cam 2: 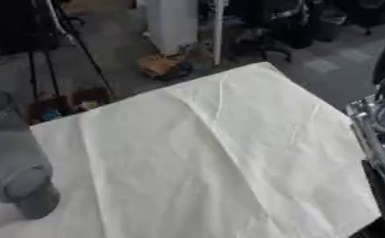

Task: Arrange flowers into the vase.

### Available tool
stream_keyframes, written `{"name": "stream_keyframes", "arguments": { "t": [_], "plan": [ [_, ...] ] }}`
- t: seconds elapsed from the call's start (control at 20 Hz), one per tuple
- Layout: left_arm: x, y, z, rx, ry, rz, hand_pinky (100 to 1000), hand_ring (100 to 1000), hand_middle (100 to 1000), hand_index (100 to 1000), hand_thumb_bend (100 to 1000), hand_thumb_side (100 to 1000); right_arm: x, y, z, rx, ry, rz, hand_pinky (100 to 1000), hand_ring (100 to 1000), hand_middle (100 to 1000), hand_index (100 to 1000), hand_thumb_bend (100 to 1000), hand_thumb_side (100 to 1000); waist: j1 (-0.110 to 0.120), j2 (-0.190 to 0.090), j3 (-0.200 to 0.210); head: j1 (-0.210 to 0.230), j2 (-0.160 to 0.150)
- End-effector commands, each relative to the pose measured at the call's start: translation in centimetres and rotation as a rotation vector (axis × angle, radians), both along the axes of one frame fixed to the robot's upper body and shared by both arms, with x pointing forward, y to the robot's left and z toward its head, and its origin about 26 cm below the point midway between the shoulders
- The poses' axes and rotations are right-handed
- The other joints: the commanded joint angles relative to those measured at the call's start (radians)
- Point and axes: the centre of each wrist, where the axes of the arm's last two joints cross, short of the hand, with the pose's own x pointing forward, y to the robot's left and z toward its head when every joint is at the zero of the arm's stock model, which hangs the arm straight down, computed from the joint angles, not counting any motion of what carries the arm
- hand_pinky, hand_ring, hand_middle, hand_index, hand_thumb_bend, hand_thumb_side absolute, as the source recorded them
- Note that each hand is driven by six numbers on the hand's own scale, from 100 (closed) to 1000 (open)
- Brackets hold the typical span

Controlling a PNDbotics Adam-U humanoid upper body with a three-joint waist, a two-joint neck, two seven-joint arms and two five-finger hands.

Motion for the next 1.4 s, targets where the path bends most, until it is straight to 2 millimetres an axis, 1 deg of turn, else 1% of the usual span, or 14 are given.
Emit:
{"name": "stream_keyframes", "arguments": {
  "t": [0.05, 0.25, 0.4, 0.45, 0.5, 0.6, 0.85, 1.2, 1.4],
  "plan": [
    [-0.8, 0.4, 1.0, 0.003, -0.023, 0.033, 100, 100, 100, 100, 221, 526, -0.6, -0.2, 0.8, -0.01, -0.031, -0.008, 792, 893, 852, 909, 100, 1000, -0.014, -0.016, 0.002, 0.0, 0.001],
    [-0.9, 0.3, 0.6, 0.01, -0.015, 0.028, 100, 100, 100, 100, 233, 533, -0.6, -0.2, 0.9, -0.008, -0.033, -0.01, 792, 893, 851, 909, 100, 1000, -0.016, -0.016, 0.005, 0.006, 0.013],
    [-0.8, 0.3, 0.2, 0.017, -0.01, 0.028, 100, 100, 100, 110, 270, 548, -0.6, -0.2, 0.8, -0.005, -0.034, -0.012, 791, 892, 851, 909, 100, 1000, -0.017, -0.016, 0.007, 0.028, 0.038],
    [-0.7, 0.3, 0.1, 0.018, -0.008, 0.026, 100, 100, 100, 115, 302, 563, -0.6, -0.3, 0.8, -0.003, -0.035, -0.013, 791, 892, 851, 909, 100, 1000, -0.018, -0.017, 0.007, 0.036, 0.05],
    [-0.7, 0.3, 0.0, 0.021, -0.008, 0.024, 100, 100, 100, 117, 316, 568, -0.6, -0.3, 0.8, -0.002, -0.035, -0.014, 791, 892, 851, 909, 100, 1000, -0.018, -0.017, 0.008, 0.04, 0.058],
    [-0.7, 0.3, -0.2, 0.026, -0.011, 0.019, 100, 100, 100, 118, 324, 576, -0.6, -0.3, 0.8, -0.001, -0.036, -0.014, 791, 891, 850, 909, 100, 1000, -0.019, -0.017, 0.01, 0.042, 0.063],
    [-0.5, 0.2, -0.9, 0.041, -0.013, 0.013, 100, 100, 100, 117, 314, 579, -0.6, -0.3, 0.8, 0.003, -0.038, -0.015, 791, 890, 850, 909, 100, 1000, -0.019, -0.016, 0.011, 0.038, 0.061],
    [-0.4, 0.1, -1.5, 0.042, -0.015, 0.009, 100, 100, 100, 117, 311, 570, -0.6, -0.3, 0.8, 0.007, -0.04, -0.015, 791, 890, 850, 909, 100, 1000, -0.021, -0.015, 0.013, 0.029, 0.049],
    [-0.5, 0.1, -1.6, 0.034, -0.018, 0.003, 100, 100, 100, 113, 276, 579, -0.6, -0.3, 0.8, 0.009, -0.039, -0.013, 791, 890, 850, 909, 100, 1000, -0.022, -0.015, 0.012, 0.027, 0.04]
  ]
}}
